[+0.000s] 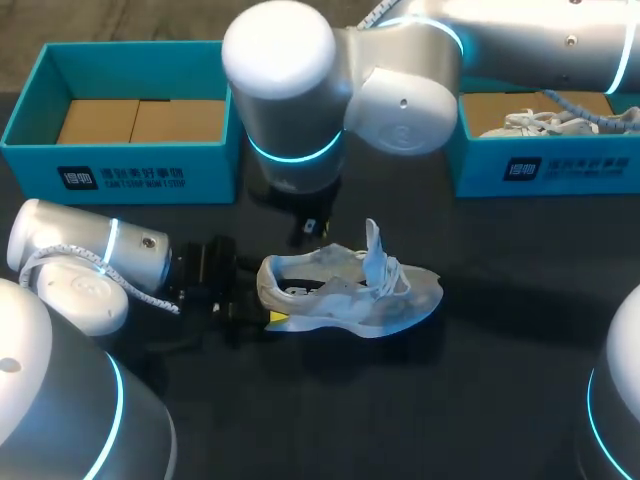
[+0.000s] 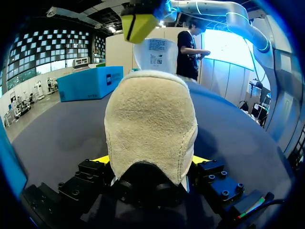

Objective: Take the shoe out of the shoebox, open the shoe tongue, remove and reinsert the insole, then place the shoe into the shoebox

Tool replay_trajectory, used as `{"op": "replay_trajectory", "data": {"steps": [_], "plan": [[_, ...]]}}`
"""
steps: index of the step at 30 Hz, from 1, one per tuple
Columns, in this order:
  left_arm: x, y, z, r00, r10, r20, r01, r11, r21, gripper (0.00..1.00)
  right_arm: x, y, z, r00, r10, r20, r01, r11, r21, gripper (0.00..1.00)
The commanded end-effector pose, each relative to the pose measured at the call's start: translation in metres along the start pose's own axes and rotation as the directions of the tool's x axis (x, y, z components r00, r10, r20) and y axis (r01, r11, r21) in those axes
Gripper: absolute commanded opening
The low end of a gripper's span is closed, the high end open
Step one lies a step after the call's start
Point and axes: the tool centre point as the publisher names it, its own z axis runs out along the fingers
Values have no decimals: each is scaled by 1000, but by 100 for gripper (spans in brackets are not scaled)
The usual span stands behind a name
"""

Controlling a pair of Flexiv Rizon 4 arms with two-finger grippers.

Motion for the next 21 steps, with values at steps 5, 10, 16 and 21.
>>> {"op": "replay_trajectory", "data": {"steps": [5,10,16,21], "plan": [[-1,2,-1,1000,0,-2,0,1000,-4,0,22,2,35,999,-32,-34,32,999,3,0],[-1,2,-1,1000,0,-2,0,1000,-4,0,35,2,47,997,-45,-61,45,999,-5,0],[-1,2,-1,1000,0,-2,0,1000,-4,0,35,2,47,997,-45,-61,45,999,-5,0],[-1,2,-1,1000,0,-2,0,1000,-4,0,35,2,47,997,-45,-61,45,999,-5,0]]}}
